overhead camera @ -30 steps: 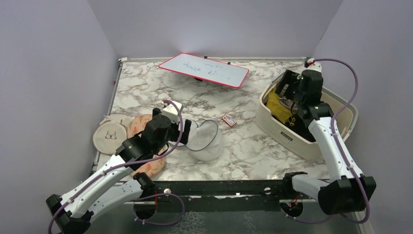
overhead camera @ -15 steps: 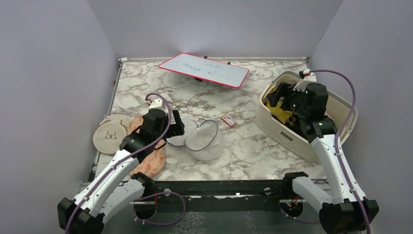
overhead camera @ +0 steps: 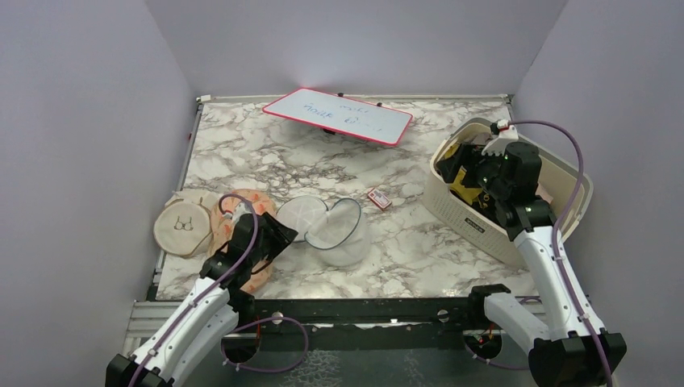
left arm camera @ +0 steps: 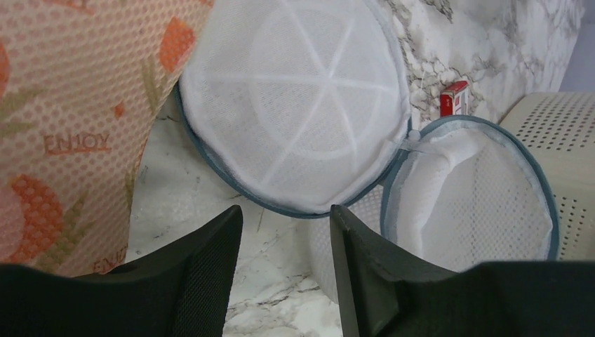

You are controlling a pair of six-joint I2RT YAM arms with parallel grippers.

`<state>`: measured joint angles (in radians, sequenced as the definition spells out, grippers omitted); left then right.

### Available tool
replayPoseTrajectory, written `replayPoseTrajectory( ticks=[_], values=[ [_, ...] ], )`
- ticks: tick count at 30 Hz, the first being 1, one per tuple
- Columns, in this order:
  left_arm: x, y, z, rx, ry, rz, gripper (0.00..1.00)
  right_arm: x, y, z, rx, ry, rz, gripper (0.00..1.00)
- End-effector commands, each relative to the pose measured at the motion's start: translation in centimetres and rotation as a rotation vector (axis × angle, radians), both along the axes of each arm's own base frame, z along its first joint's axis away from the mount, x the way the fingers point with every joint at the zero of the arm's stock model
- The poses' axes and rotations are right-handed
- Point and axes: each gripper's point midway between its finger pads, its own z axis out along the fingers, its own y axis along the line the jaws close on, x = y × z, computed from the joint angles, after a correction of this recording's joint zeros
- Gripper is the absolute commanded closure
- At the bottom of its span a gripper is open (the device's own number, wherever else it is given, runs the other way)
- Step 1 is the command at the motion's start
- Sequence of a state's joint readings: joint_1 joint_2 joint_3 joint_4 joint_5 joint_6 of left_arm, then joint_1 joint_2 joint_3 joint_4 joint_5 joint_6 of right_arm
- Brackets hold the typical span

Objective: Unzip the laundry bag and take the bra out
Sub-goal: Close the laundry bag at the center of the board.

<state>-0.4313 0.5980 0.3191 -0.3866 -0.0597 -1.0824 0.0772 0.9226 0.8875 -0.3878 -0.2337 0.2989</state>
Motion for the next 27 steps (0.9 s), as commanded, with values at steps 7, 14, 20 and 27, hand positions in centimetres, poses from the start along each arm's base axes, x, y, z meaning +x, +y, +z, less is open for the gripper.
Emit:
replayPoseTrajectory(
  ticks=[7, 14, 20, 27],
  values=[
    [1.1, 1.5, -2.7, 0.047, 0.082, 0.138, 0.6, -0.2, 0.1, 1.7, -0.001, -0.074, 0.015, 0.22],
    [2.1, 0.6, -3.7, 0.005, 0.082, 0.143, 0.64, -0.4, -0.1, 2.1, -0.007, -0.085, 0.007, 0.22],
    [2.7, 0.7, -4.2, 0.0, 0.055, 0.163, 0.7, -0.5, -0.1, 2.0, -0.01, -0.085, 0.008, 0.22],
    [3.9, 0.4, -2.0, 0.008, -0.025, 0.131, 1.0, -0.6, 0.1, 2.1, -0.006, -0.084, 0.018, 0.22]
  ],
)
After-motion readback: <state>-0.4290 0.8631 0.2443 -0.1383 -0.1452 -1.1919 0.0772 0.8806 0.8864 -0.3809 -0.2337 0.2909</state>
